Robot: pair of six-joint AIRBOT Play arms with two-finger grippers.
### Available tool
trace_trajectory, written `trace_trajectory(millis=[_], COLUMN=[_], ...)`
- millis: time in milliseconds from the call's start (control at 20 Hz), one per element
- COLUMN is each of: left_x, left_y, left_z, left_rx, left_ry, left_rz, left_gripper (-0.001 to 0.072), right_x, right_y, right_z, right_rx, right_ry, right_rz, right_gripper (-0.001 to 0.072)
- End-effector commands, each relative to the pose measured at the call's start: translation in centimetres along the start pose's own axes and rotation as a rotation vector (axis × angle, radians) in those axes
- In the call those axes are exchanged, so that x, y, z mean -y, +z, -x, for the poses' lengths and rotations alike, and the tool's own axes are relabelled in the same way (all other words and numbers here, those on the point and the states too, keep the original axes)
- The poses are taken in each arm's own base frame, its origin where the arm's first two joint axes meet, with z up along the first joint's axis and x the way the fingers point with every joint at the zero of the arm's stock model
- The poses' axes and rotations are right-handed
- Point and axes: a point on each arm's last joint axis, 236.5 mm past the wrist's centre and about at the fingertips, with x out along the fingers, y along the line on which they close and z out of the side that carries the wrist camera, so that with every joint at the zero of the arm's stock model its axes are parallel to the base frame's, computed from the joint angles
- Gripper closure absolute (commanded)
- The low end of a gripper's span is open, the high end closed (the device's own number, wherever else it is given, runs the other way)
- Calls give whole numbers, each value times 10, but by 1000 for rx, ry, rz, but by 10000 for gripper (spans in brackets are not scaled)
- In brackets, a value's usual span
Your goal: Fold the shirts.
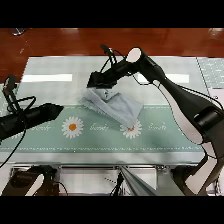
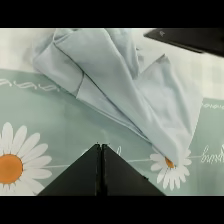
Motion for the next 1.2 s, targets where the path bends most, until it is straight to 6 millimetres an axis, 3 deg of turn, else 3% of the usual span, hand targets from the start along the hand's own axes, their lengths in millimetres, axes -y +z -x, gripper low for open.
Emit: trace_trajectory(millis=[0, 50, 250, 350, 400, 450, 550, 650, 750, 900, 1150], left_x=[-2, -1, 1, 1, 1, 1, 0, -3, -5, -6, -7], left_y=[11, 11, 11, 11, 11, 11, 9, 9, 10, 11, 9], left_z=[-4, -4, -4, -4, -4, -4, -6, -8, -10, -11, -11], left_rx=[45, 43, 42, 42, 42, 41, 39, 40, 51, 56, 53], left_ry=[0, -3, -14, -14, -13, -13, -11, -6, -4, -3, -4], left_rz=[37, 44, 53, 52, 48, 49, 52, 57, 62, 64, 66], left_gripper=[684, 684, 684, 684, 684, 684, 684, 684, 684, 684, 684], right_x=[5, 15, 84, 115, 130, 144, 168, 174, 170, 161, 164], right_y=[-15, -19, -42, -71, -91, -116, -165, -198, -216, -209, -188], right_z=[53, 82, 234, 283, 293, 293, 268, 216, 169, 124, 92], right_rx=[-74, -80, 72, 265, 363, 451, 593, 626, 535, 402, 285], right_ry=[-26, -93, -556, -671, -687, -689, -623, -457, -337, -174, -61], right_rz=[28, 42, -3, -127, -203, -289, -481, -649, -688, -698, -723], right_gripper=[78, 78, 78, 78, 78, 78, 78, 86, 89, 88, 88])
